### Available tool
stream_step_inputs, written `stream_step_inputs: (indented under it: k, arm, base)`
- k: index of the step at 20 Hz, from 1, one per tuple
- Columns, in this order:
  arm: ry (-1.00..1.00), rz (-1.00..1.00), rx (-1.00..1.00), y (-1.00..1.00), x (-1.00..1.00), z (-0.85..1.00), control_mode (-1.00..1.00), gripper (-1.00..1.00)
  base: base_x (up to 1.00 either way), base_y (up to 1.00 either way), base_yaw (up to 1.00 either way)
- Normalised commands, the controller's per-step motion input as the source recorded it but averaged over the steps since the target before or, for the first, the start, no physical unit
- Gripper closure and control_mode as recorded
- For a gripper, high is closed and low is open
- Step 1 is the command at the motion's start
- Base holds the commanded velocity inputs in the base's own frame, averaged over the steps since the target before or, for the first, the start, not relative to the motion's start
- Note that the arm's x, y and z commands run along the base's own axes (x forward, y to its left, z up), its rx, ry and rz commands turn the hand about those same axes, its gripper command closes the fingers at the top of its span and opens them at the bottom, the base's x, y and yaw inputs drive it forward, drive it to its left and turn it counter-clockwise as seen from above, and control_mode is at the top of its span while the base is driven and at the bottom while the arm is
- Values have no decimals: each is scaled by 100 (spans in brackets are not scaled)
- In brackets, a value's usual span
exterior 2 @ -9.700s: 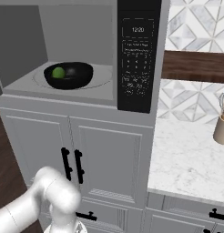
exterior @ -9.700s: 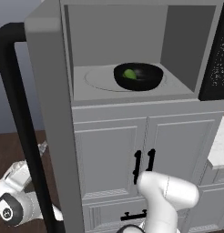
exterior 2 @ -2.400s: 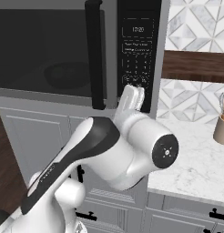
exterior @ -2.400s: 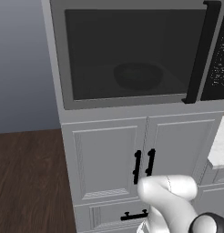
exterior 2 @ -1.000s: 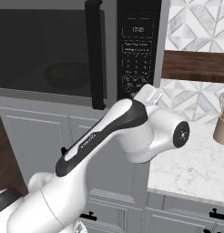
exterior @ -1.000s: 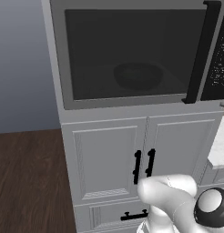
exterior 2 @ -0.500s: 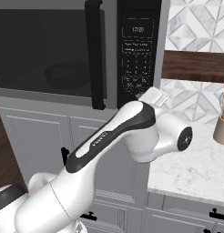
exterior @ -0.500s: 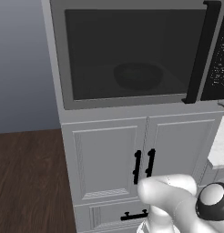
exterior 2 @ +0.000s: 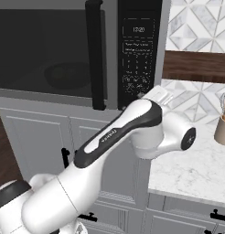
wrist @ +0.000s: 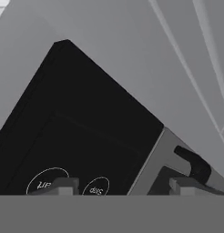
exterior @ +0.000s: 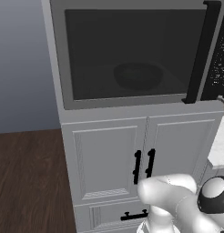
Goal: Pick the avocado from the sink and place it in the bowl. Then pick the bowl and place it in the microwave. Then close the microwave door and press the start button.
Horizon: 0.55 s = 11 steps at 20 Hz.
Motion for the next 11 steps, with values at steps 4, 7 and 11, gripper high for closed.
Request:
stream_step_inputs:
  k: [4,7,11]
  arm:
    - [1,0,8,-6,37,-7,-100,-100]
    - [0,0,5,2,-9,-15,-100,-100]
    - [0,0,9,28,-84,-14,-100,-100]
  base:
    - [0,0,0]
    - [0,0,0]
    - [0,0,0]
